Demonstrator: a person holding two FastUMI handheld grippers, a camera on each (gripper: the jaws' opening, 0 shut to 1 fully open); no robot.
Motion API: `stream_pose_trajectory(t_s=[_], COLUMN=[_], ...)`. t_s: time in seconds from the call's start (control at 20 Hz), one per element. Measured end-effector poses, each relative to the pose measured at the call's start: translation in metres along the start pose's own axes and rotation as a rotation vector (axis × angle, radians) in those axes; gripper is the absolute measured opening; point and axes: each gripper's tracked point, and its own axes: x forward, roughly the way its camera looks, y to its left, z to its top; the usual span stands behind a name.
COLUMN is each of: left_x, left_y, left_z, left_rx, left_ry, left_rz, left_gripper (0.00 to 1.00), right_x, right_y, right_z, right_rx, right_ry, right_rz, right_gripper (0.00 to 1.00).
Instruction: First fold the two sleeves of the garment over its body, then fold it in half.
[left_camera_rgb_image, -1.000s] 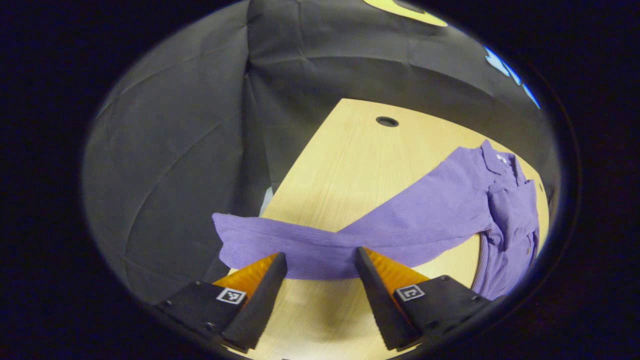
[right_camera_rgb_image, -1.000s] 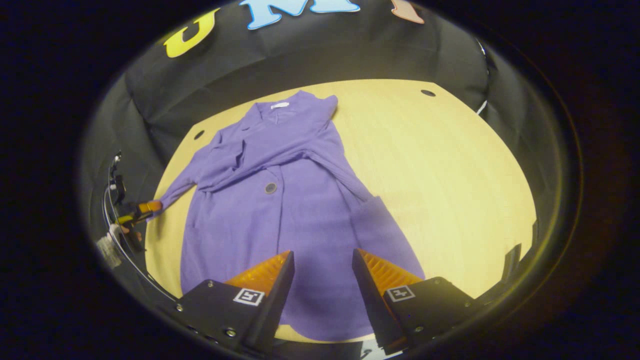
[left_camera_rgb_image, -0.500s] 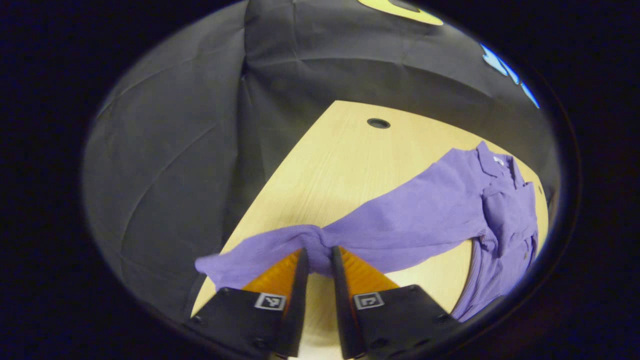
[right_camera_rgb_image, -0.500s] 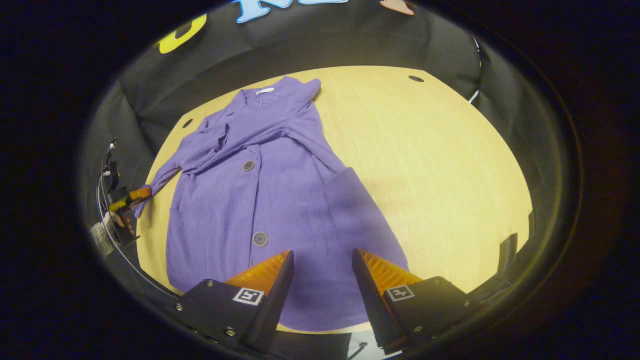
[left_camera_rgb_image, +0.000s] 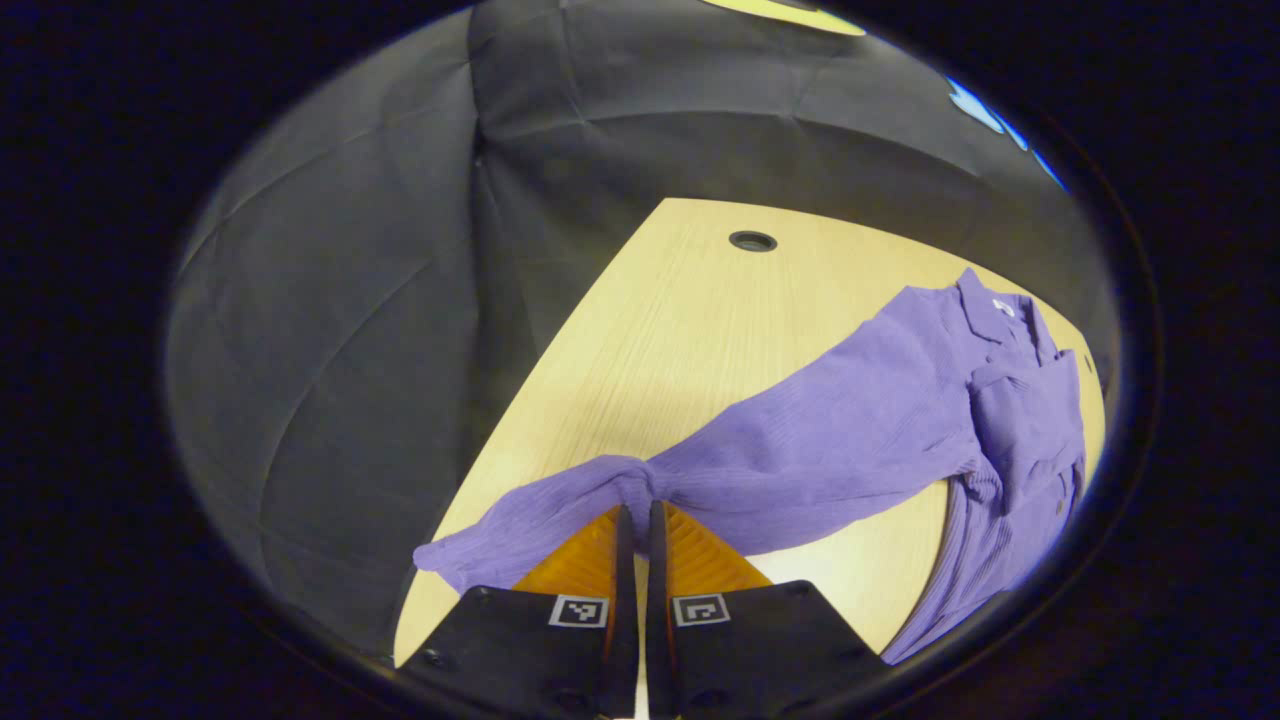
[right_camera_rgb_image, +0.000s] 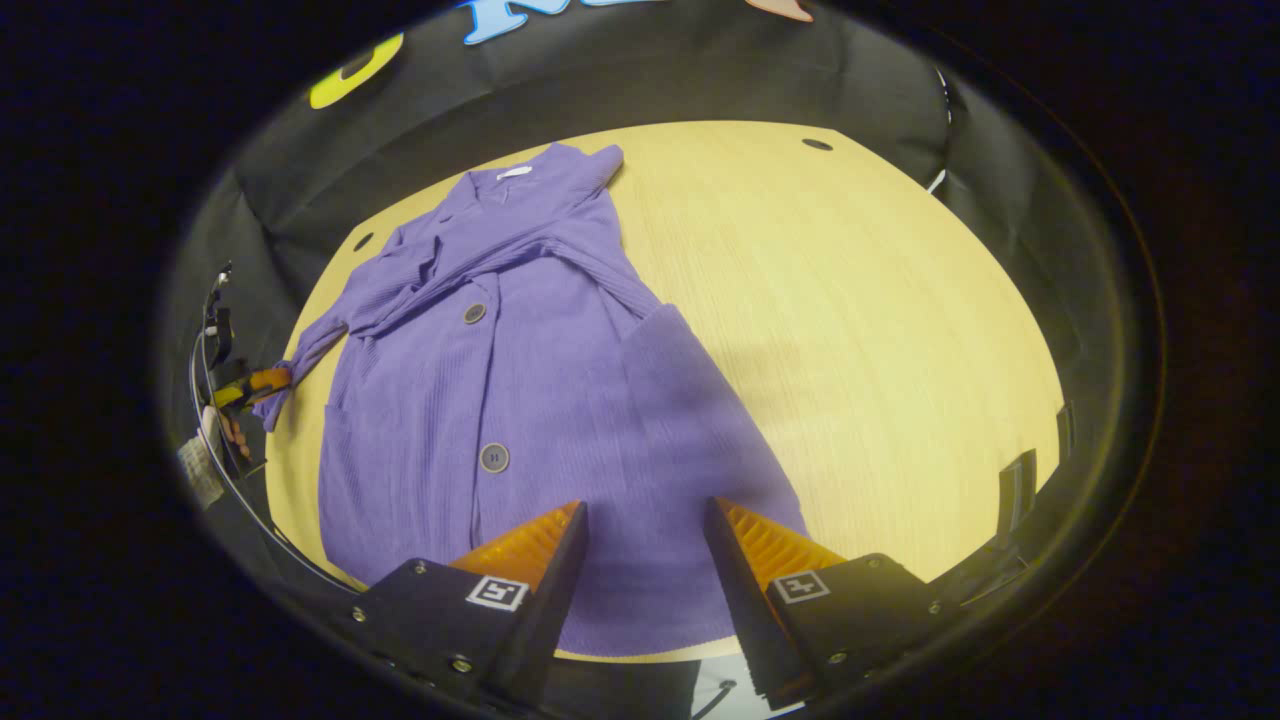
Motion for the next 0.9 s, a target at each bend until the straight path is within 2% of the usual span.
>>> stream_pose_trajectory(t_s=[0.15, 0.5, 0.9], left_x=[-0.005, -0.031, -0.06], left_y=[-0.013, -0.069, -0.165], left_z=[0.012, 0.056, 0.117], left_rx=[0.054, 0.065, 0.012], left_ry=[-0.01, -0.094, -0.186], left_rz=[-0.015, -0.099, -0.243], left_gripper=[0.1, 0.09, 0.09], right_x=[0.006, 0.014, 0.018], right_y=[-0.001, -0.001, 0.002], right_z=[-0.002, -0.005, -0.008], right_rx=[-0.005, -0.036, -0.089], right_ry=[0.009, 0.016, 0.027], right_rz=[-0.002, 0.015, 0.044], right_gripper=[0.74, 0.74, 0.74])
